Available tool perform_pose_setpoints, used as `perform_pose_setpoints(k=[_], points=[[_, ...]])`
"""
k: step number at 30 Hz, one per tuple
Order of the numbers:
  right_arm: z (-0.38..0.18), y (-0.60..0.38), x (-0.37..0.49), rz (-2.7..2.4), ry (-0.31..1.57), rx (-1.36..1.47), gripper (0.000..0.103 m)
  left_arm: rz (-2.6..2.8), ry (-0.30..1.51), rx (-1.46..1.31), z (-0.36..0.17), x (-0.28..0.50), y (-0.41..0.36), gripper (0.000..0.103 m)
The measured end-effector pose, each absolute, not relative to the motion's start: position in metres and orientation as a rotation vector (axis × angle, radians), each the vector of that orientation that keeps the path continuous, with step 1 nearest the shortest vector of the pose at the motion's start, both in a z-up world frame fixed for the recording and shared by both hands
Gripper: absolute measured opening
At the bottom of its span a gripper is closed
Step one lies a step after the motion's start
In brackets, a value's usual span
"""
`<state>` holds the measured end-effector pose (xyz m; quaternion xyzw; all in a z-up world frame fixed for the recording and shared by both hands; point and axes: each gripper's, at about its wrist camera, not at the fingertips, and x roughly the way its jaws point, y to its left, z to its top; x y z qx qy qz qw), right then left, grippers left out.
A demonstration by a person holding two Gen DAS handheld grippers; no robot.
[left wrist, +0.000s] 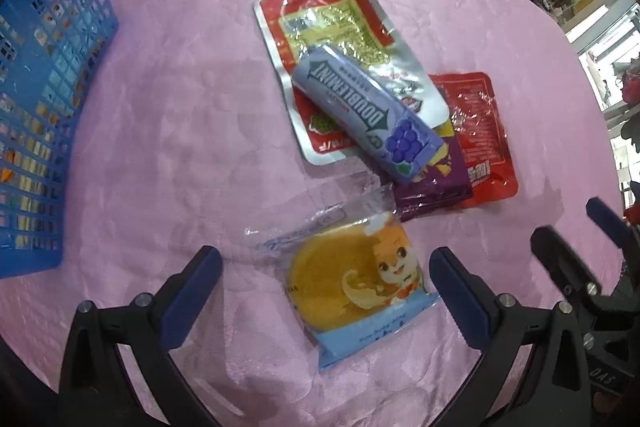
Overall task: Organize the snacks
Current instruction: 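Grasp the round cake bag with the left tool, then grasp the Doublemint gum pack with the right tool while the left tool holds the cake bag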
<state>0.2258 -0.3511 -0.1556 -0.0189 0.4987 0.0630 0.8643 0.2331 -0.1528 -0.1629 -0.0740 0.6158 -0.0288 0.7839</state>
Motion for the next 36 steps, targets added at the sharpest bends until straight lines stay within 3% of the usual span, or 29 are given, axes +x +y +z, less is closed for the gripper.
perform_pose_setpoints(k=[2,4,6,9,21,24,29,36], points=[[-0.158,-0.352,0.227,0.13,1.056,-0.029,0.103,-0.08,1.323,-0.152,-0.162,0.236,-0.153,0.1],[-0.159,-0.354,0.227,0.121,1.06,-0.026,0.103,-0.069,1.309,-0.106,-0.162,0.239,-0.151,0.086],[-0.159,-0.357,0.227,0.111,1.064,-0.018,0.103,-0.077,1.305,-0.067,-0.158,0.236,-0.153,0.063],[-0.161,-0.356,0.229,0.11,1.077,-0.014,0.103,-0.083,1.305,-0.062,-0.155,0.232,-0.146,0.052],[-0.157,-0.32,0.224,0.23,1.045,-0.096,0.102,-0.136,1.185,-0.084,-0.14,0.203,-0.1,0.051],[-0.149,-0.301,0.225,0.278,1.015,-0.166,0.091,-0.136,1.145,-0.057,-0.129,0.205,-0.088,0.051],[-0.143,-0.272,0.239,0.351,1.007,-0.272,0.058,-0.133,1.11,-0.012,-0.122,0.215,-0.073,0.051],[-0.141,-0.24,0.258,0.47,1.013,-0.363,0.056,-0.138,1.097,0.038,-0.125,0.229,-0.071,0.051]])
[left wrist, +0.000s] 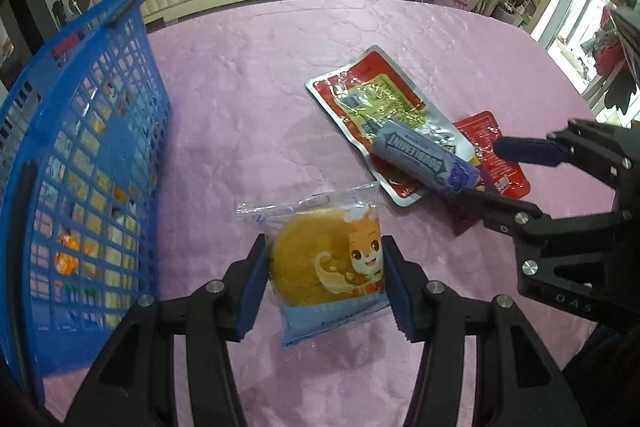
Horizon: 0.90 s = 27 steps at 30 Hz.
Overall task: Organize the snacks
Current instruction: 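Grasp the Doublemint gum pack with the right tool while the left tool holds the cake bag, then carry both snacks over the basket and open the left tool to drop the cake bag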
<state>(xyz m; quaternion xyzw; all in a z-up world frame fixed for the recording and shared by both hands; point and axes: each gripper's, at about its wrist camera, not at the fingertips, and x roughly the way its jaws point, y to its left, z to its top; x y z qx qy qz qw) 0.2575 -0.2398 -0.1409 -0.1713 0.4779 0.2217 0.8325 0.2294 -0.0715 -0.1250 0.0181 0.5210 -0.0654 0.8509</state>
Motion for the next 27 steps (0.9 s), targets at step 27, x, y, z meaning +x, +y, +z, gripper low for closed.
perform_pose_setpoints(k=[27], points=[[-0.117,-0.234,0.267,0.454,0.973,-0.293,0.035,-0.197,1.033,0.039,-0.102,0.23,-0.085,0.051]])
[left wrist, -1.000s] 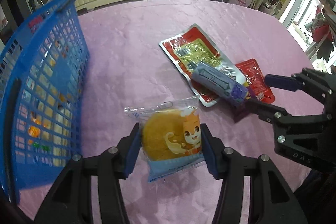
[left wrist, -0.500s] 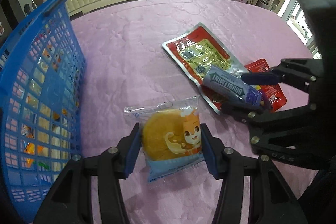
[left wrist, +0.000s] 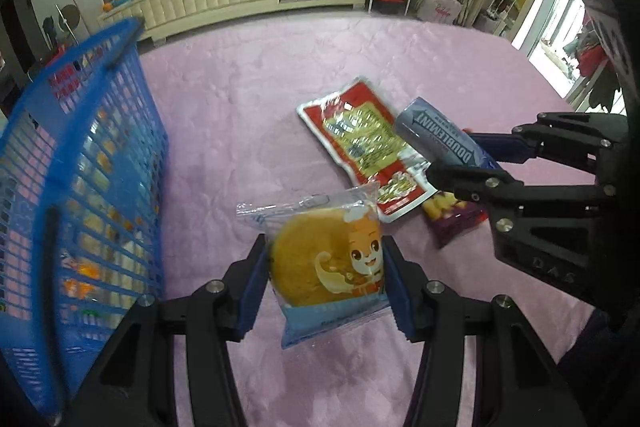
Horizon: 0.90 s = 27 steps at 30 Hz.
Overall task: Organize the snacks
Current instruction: 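Carry both snacks over the basket and open the left tool to drop the cake bag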
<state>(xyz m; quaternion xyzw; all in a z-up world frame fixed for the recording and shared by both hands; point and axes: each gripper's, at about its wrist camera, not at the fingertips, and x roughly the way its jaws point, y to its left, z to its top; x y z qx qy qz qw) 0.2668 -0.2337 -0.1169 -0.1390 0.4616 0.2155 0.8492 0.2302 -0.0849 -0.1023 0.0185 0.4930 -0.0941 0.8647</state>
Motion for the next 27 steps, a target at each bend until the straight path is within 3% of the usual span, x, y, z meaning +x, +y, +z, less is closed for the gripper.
perform_pose_setpoints(k=[14,27], points=[[-0.025,-0.22,0.22,0.449,0.814,-0.219,0.035,-0.197,0.847,0.053,-0.004,0.189,-0.053,0.051],[0.008,-0.145,0.212,0.544,0.749,-0.227,0.035,-0.127,0.792,0.014,0.03,0.174,0.033,0.051]])
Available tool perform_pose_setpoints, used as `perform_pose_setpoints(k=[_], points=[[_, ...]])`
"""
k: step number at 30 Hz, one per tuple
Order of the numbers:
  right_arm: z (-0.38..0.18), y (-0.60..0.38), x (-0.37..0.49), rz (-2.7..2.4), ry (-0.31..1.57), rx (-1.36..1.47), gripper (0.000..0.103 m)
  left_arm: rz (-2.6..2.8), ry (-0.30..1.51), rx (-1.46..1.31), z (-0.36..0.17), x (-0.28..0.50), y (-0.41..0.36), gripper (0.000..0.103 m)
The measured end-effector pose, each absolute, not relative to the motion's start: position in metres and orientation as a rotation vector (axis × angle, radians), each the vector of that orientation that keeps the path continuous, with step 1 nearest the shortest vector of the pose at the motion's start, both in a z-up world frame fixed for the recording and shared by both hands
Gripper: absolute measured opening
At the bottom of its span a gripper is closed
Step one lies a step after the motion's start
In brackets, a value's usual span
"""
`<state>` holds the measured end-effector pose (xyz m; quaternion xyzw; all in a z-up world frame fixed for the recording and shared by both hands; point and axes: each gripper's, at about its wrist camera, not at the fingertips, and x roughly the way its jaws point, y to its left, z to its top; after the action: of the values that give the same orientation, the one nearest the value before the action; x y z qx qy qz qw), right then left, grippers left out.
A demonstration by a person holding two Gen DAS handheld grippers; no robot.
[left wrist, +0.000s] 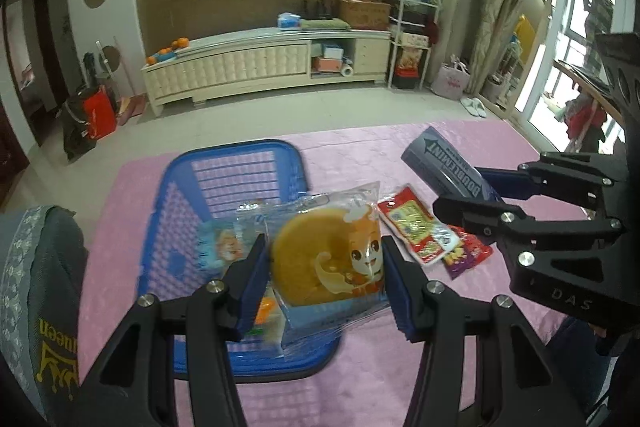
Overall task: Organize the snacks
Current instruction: 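Carry both snacks over the basket and open the left tool to drop the cake bag, then lower the gum pack into the basket and open the right tool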
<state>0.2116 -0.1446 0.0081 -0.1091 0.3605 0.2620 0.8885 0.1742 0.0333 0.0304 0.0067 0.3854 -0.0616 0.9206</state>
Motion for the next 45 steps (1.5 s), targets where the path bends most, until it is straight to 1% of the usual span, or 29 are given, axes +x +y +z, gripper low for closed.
perform_pose_setpoints(k=[9,18,28,35,37,38,39,41,45], points=[[0.002,-0.088,0.221,0.609,0.775,-0.242,0.035,-0.063,0.795,-0.024,0.026,0.17,0.098,0.051],[-0.019,-0.043,0.228,0.646,0.831,-0.278,0.035,-0.052,0.85,-0.034,-0.001,0.18,0.128,0.051],[-0.044,-0.021,0.244,0.633,0.895,-0.335,0.035,-0.107,0.925,-0.051,-0.03,0.192,0.132,0.051],[-0.045,-0.028,0.248,0.615,0.905,-0.313,0.035,-0.12,0.949,-0.046,-0.041,0.19,0.13,0.052],[-0.044,-0.031,0.247,0.614,0.904,-0.305,0.035,-0.13,0.944,-0.037,-0.038,0.187,0.127,0.056],[-0.043,-0.033,0.246,0.615,0.901,-0.3,0.035,-0.129,0.939,-0.029,-0.036,0.186,0.127,0.064],[-0.042,-0.033,0.246,0.615,0.9,-0.294,0.035,-0.123,0.928,-0.022,-0.033,0.184,0.126,0.067],[-0.038,-0.033,0.245,0.619,0.896,-0.278,0.035,-0.112,0.907,-0.023,-0.025,0.181,0.125,0.069],[-0.03,-0.037,0.241,0.628,0.885,-0.253,0.035,-0.096,0.877,-0.04,-0.011,0.176,0.127,0.077]])
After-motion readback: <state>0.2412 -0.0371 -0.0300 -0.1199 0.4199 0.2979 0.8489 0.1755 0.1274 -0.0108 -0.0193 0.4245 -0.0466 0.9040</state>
